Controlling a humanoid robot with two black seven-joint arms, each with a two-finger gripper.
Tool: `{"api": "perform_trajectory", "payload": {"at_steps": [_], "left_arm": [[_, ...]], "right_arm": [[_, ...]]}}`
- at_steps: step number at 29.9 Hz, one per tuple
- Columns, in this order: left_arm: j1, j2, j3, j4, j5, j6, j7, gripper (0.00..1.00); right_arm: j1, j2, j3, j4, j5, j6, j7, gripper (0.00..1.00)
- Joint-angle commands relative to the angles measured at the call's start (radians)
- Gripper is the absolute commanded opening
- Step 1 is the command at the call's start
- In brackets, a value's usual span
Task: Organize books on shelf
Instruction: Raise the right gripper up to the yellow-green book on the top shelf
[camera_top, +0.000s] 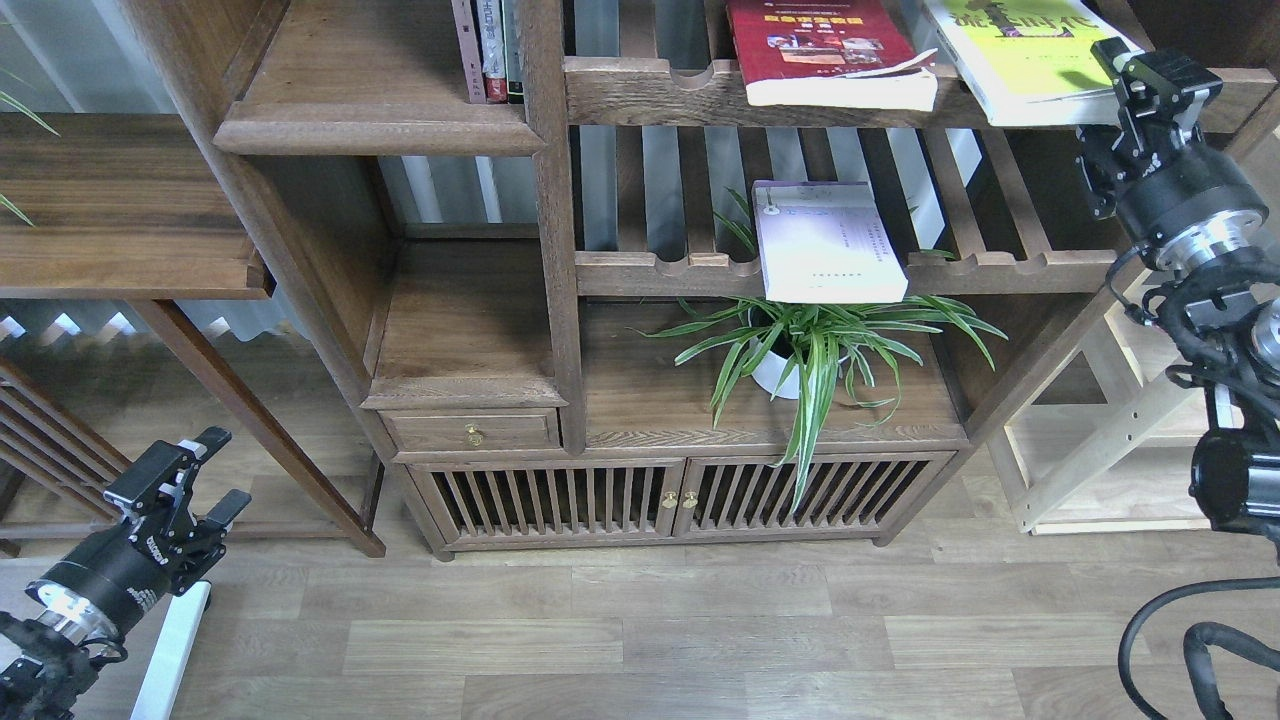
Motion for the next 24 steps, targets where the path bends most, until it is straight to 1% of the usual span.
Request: {"api": "perform_trajectory", "payload": {"at_steps": [1, 8, 11, 13, 18, 24], "left_arm": [[-0.002, -0.006, 0.0, 0.0, 0.002, 0.0, 0.0, 0.99], [-0.002, -0.004, -0.002, 0.0, 0.0, 0.0, 0.0, 0.99], [-0.002, -0.006, 0.0, 0.0, 0.0, 0.0, 0.0, 0.99], [-0.002, -0.006, 0.0, 0.0, 0.0, 0.0, 0.0, 0.99], [-0.002, -0.006, 0.0, 0.0, 0.0, 0.0, 0.0, 0.99], [0.001, -0.006, -0.002, 0.0, 0.0, 0.0, 0.0, 0.99]], "right_arm": [[-0.003, 0.003, -0.013, 0.0, 0.002, 0.0, -0.004, 0.47], [-0.002, 0.018, -0.029, 0.0, 0.0, -0.031, -0.004, 0.47], [0.006, 0.03, -0.028, -0.003, -0.001, -0.026, -0.004, 0.45], [0.01, 0.035, -0.028, -0.003, -0.001, -0.019, -0.002, 0.39], [0.026, 0.047, -0.028, -0.008, -0.001, -0.016, -0.002, 0.34], [0.027, 0.049, -0.016, -0.019, -0.003, -0.013, -0.001, 0.24]]}}
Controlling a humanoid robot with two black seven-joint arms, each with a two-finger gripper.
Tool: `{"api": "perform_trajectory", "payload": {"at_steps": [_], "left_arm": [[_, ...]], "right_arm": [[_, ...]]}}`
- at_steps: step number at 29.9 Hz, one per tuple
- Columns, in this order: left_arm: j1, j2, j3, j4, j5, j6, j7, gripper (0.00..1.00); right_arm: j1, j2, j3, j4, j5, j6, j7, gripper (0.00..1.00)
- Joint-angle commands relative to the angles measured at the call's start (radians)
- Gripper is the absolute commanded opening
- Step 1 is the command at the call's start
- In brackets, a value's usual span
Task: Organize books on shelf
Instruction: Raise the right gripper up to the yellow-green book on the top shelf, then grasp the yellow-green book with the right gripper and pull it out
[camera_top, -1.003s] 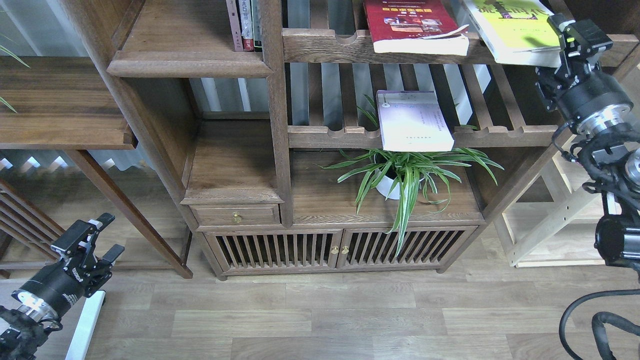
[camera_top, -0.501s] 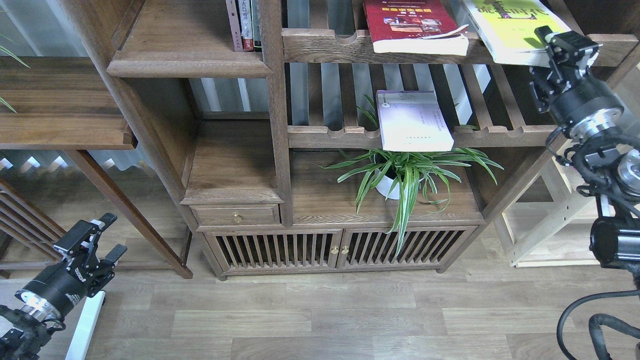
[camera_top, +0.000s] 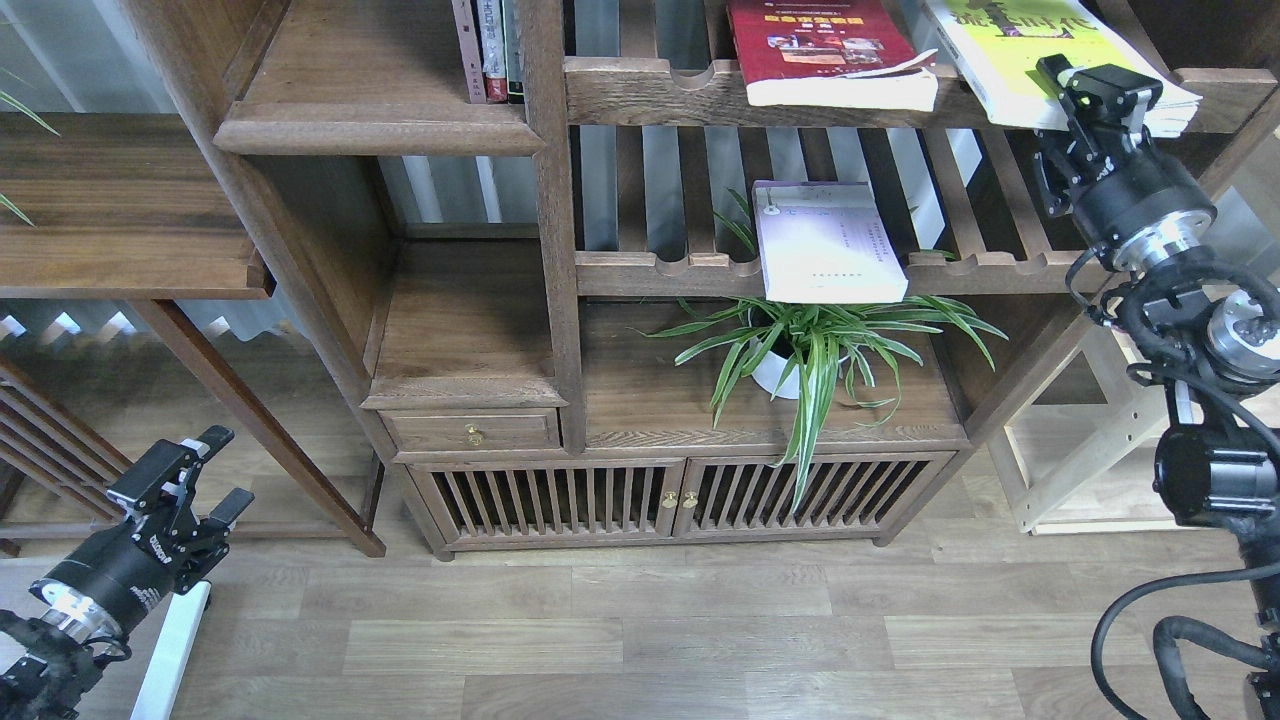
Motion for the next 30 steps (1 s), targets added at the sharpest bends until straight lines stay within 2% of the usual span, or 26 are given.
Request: {"api": "perform_trajectory", "payload": {"at_steps": [1, 3, 6, 12, 17, 30], "left_arm": [[0.002, 0.0, 0.0, -0.001, 0.0, 0.0, 0.0, 0.99], [0.002, 0.0, 0.0, 0.0, 0.0, 0.0, 0.0, 0.99], [0.002, 0.0, 0.001, -0.001, 0.0, 0.0, 0.0, 0.99], [0.004, 0.0, 0.0, 0.0, 0.0, 0.0, 0.0, 0.99], [0.004, 0.0, 0.001, 0.0, 0.0, 0.0, 0.0, 0.99], [-0.057, -0.029, 0.033, 0.051, 0.012, 0.0, 0.0, 0.99]], "right_arm": [[0.0, 0.002, 0.012, -0.007, 0.0, 0.007, 0.002, 0.21], [0.0, 0.002, 0.016, -0.011, 0.0, 0.041, 0.002, 0.14], [0.0, 0.002, 0.013, -0.017, 0.0, 0.078, 0.002, 0.1], [-0.024, 0.002, 0.016, -0.017, 0.004, 0.09, -0.001, 0.09], [-0.069, 0.003, 0.012, -0.014, 0.006, 0.139, -0.006, 0.09], [-0.306, 0.039, 0.03, -0.007, 0.064, 0.38, -0.058, 0.09]]}}
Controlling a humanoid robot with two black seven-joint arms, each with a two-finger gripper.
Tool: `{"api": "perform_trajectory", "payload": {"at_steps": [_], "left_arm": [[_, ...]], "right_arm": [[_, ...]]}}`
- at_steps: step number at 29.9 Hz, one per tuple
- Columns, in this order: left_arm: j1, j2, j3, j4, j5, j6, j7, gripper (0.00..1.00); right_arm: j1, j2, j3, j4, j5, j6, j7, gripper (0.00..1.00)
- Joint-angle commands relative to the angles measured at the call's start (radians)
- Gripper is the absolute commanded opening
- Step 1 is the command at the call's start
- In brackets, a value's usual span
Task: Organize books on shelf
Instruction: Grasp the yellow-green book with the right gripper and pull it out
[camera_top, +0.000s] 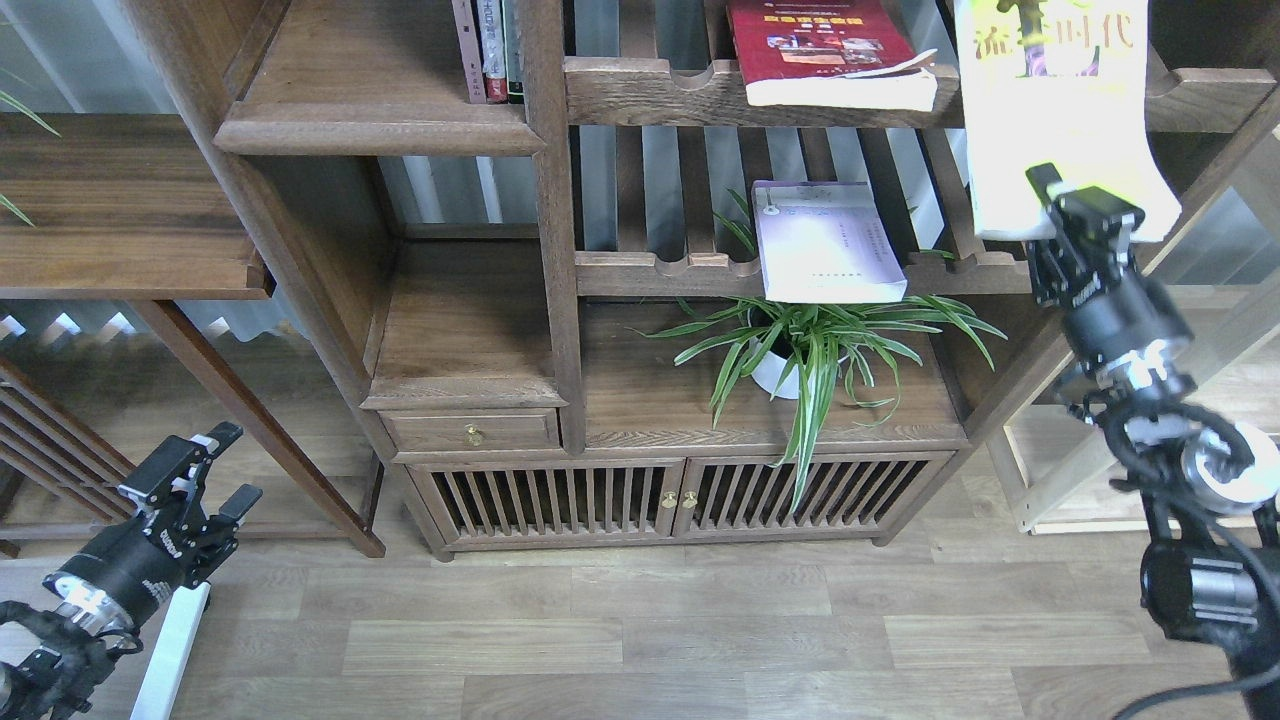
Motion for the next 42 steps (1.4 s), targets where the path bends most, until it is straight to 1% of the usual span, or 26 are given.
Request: {"api": "perform_trajectory", "payload": {"at_steps": [1, 5, 10, 11, 14, 16, 20, 24, 28, 34, 39, 42], "left_arm": [[-0.027, -0.006, 0.021, 0.014, 0.002, 0.0, 0.0, 0.99], [-0.048, -0.015, 0.032, 0.033, 0.004, 0.0, 0.0, 0.99], [-0.084, -0.027, 0.033, 0.08, 0.004, 0.0, 0.0, 0.99], [-0.093, -0.029, 0.035, 0.096, 0.004, 0.0, 0.0, 0.99], [-0.107, -0.029, 0.043, 0.113, 0.004, 0.0, 0.0, 0.99], [-0.113, -0.029, 0.056, 0.113, 0.004, 0.0, 0.0, 0.99], [-0.119, -0.03, 0.09, 0.113, 0.001, 0.0, 0.0, 0.99], [-0.119, -0.032, 0.122, 0.113, -0.002, 0.0, 0.0, 0.99], [-0.12, -0.037, 0.168, 0.107, -0.002, 0.0, 0.0, 0.99], [-0.127, -0.033, 0.245, 0.07, 0.001, 0.0, 0.0, 0.99], [-0.113, -0.023, 0.341, -0.073, 0.001, 0.0, 0.0, 0.98], [-0.098, -0.021, 0.372, -0.13, 0.001, 0.0, 0.0, 0.97]], "right_arm": [[-0.05, -0.006, 0.023, 0.0, 0.041, 0.06, -0.009, 0.09], [-0.099, -0.008, 0.065, 0.018, 0.076, 0.091, -0.029, 0.09], [-0.169, -0.009, 0.108, 0.061, 0.125, 0.125, -0.039, 0.09], [-0.186, -0.011, 0.121, 0.066, 0.134, 0.128, -0.045, 0.09], [-0.241, -0.011, 0.145, 0.08, 0.164, 0.148, -0.086, 0.09], [-0.289, -0.011, 0.141, 0.087, 0.167, 0.181, -0.098, 0.09], [-0.385, -0.003, 0.123, 0.104, 0.168, 0.247, -0.105, 0.1], [-0.5, 0.001, 0.079, 0.126, 0.168, 0.25, -0.118, 0.11], [-0.599, 0.001, -0.025, 0.132, 0.162, 0.25, -0.12, 0.11], [-0.659, 0.001, -0.102, 0.142, 0.133, 0.25, -0.12, 0.11], [-0.669, 0.02, -0.159, 0.161, 0.093, 0.25, -0.121, 0.11], [-0.671, 0.046, -0.207, 0.166, 0.05, 0.25, -0.121, 0.11]]}}
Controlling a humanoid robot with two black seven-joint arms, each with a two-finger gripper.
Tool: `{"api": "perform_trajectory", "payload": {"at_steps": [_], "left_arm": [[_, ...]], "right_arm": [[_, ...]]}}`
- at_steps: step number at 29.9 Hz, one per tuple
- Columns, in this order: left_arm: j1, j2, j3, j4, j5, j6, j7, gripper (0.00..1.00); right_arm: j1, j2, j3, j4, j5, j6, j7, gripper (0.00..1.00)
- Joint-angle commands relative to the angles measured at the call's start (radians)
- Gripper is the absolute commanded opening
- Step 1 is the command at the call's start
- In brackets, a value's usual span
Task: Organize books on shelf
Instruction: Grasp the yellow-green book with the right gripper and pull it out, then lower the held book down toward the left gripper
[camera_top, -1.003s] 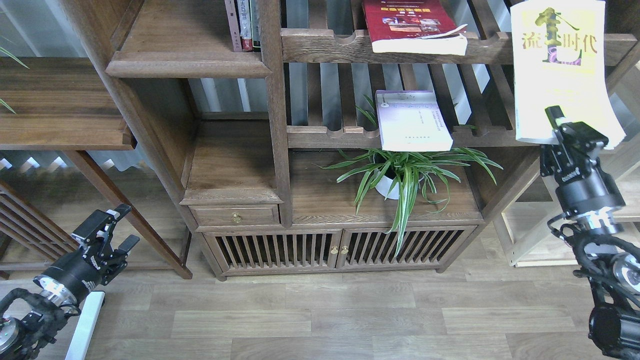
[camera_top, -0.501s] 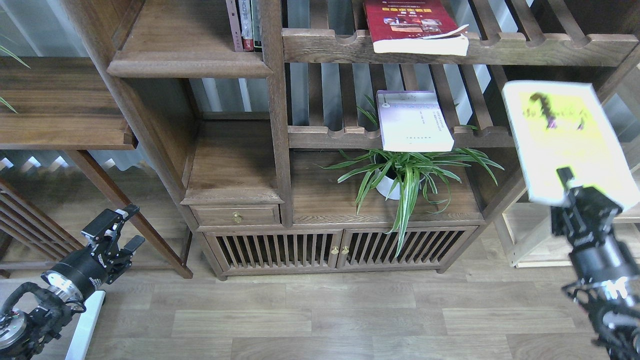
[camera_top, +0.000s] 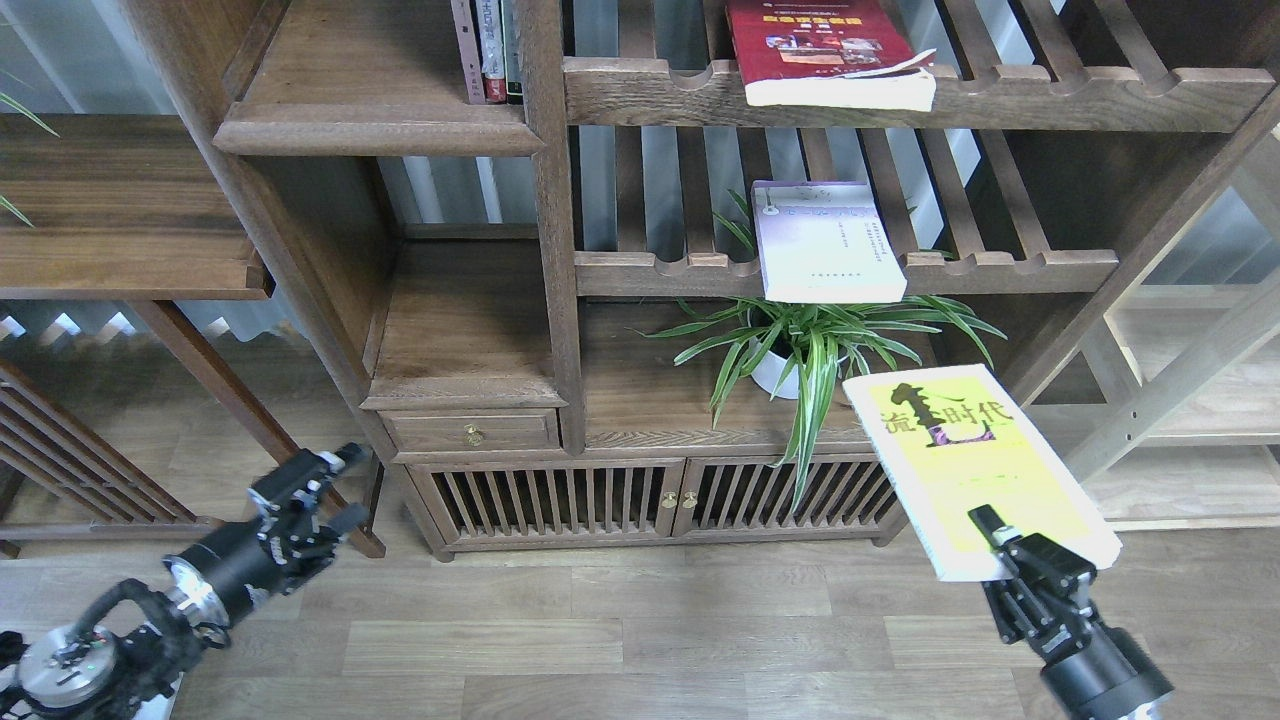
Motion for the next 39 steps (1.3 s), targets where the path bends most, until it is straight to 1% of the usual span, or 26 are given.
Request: {"api": "perform_trajectory", "payload": {"at_steps": [1, 5, 8, 10, 13, 16, 20, 24, 26, 32, 35, 39], "left_arm": [[0.023, 0.002, 0.035, -0.067, 0.0, 0.0, 0.0, 0.97], [0.077, 0.009, 0.07, -0.115, 0.017, 0.0, 0.0, 0.97], [0.11, 0.039, 0.097, -0.161, 0.029, 0.0, 0.0, 0.97], [0.146, 0.045, 0.098, -0.211, 0.029, 0.0, 0.0, 0.97], [0.192, 0.045, 0.097, -0.247, 0.032, 0.0, 0.0, 0.96], [0.221, 0.045, 0.087, -0.261, 0.034, 0.0, 0.0, 0.95], [0.258, 0.041, 0.087, -0.285, 0.037, 0.0, 0.0, 0.94], [0.273, 0.019, 0.086, -0.288, 0.041, 0.0, 0.0, 0.93], [0.284, -0.011, 0.084, -0.288, 0.05, 0.0, 0.0, 0.93], [0.288, -0.044, 0.069, -0.29, 0.054, 0.0, 0.0, 0.92], [0.288, -0.05, 0.064, -0.291, 0.054, 0.0, 0.0, 0.92], [0.291, -0.06, 0.058, -0.305, 0.054, 0.0, 0.0, 0.91]], "right_arm": [[-0.005, 0.034, -0.064, 0.004, -0.052, 0.0, 0.0, 0.11], [-0.003, 0.1, -0.139, 0.007, -0.131, 0.0, 0.0, 0.11], [0.004, 0.161, -0.2, 0.007, -0.216, 0.0, 0.0, 0.11], [0.012, 0.207, -0.24, 0.007, -0.275, 0.0, 0.0, 0.11], [0.029, 0.271, -0.294, 0.009, -0.333, 0.0, 0.0, 0.1], [0.037, 0.273, -0.372, 0.01, -0.358, 0.0, -0.002, 0.11], [0.037, 0.273, -0.432, 0.012, -0.364, 0.0, -0.002, 0.11], [0.072, 0.287, -0.464, 0.01, -0.366, 0.0, 0.0, 0.11], [0.084, 0.299, -0.498, 0.01, -0.367, 0.0, 0.002, 0.11], [0.151, 0.315, -0.526, 0.007, -0.378, 0.0, 0.009, 0.11], [0.153, 0.315, -0.564, 0.004, -0.379, 0.0, 0.011, 0.11], [0.153, 0.315, -0.562, 0.0, -0.378, 0.0, 0.012, 0.11]]}}
